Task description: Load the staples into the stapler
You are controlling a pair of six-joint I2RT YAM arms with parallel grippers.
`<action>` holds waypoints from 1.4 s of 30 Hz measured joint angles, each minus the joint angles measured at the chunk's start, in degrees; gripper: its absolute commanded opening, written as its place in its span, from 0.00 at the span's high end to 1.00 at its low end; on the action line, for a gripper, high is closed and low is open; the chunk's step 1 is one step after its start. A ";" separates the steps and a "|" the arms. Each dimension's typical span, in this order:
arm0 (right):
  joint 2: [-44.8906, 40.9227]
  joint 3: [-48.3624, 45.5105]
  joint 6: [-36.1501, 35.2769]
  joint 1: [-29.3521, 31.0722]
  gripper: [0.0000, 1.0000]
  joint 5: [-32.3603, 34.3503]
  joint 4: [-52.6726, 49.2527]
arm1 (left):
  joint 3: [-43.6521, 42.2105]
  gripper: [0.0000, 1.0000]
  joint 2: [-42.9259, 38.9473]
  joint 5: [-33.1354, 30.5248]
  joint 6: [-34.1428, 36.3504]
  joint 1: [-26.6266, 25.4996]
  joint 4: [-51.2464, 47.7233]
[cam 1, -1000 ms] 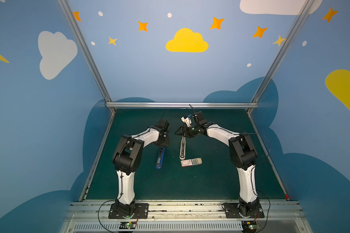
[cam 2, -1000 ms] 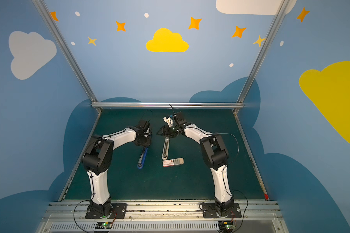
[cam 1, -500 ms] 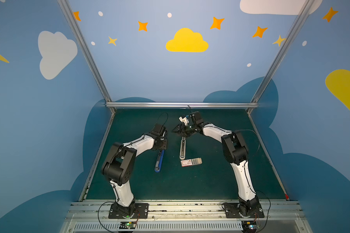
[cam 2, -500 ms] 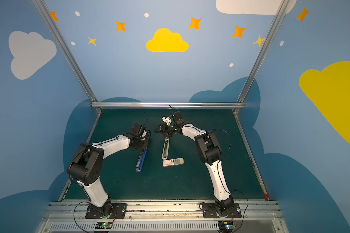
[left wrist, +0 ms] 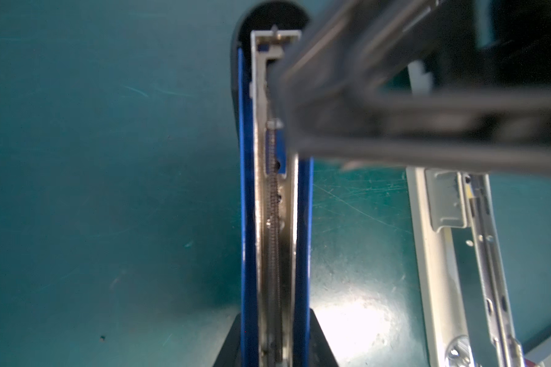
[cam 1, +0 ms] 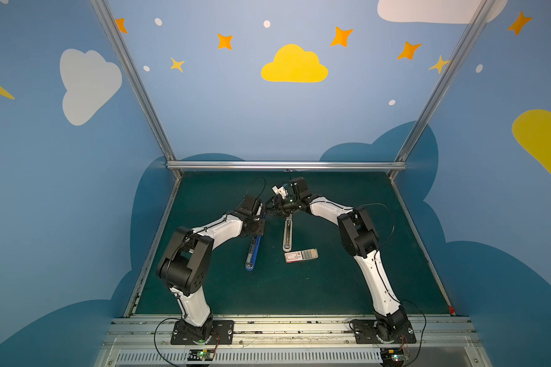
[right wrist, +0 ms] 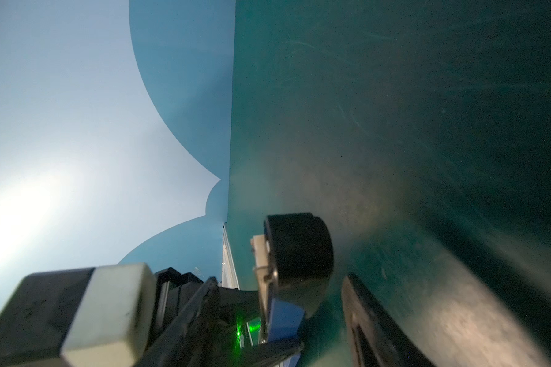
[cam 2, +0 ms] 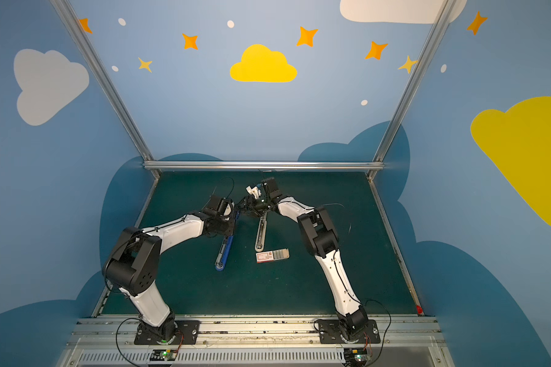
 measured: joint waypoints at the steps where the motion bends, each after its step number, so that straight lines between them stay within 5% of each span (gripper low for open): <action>1: 0.26 0.00 0.24 0.13 0.44 -0.17 0.20 | 0.00 0.93 -0.17 0.07 0.02 -0.04 0.07; 10: 0.94 0.15 3.34 0.44 0.70 -2.27 4.35 | 0.00 0.92 -1.05 0.44 0.26 -0.42 0.11; 15: 1.27 0.17 4.22 0.02 0.81 -3.41 5.97 | 0.00 0.67 -1.22 0.42 0.00 -0.44 0.59; 19: 1.60 0.17 4.33 -0.31 0.82 -3.17 7.63 | -0.61 0.54 -3.13 -0.83 -0.48 -1.01 1.09; 26: 2.40 0.17 5.44 -2.32 0.82 -2.36 11.96 | -9.44 0.49 -16.00 -4.48 -4.42 -2.78 3.30; 35: 4.63 0.17 8.09 -4.26 0.82 -1.77 20.52 | -26.14 0.48 -31.95 -9.05 -13.49 -6.75 5.40; 42: 4.72 0.17 8.44 -4.07 0.82 -1.84 22.14 | -34.56 0.51 -33.20 -10.64 -17.86 -6.80 10.62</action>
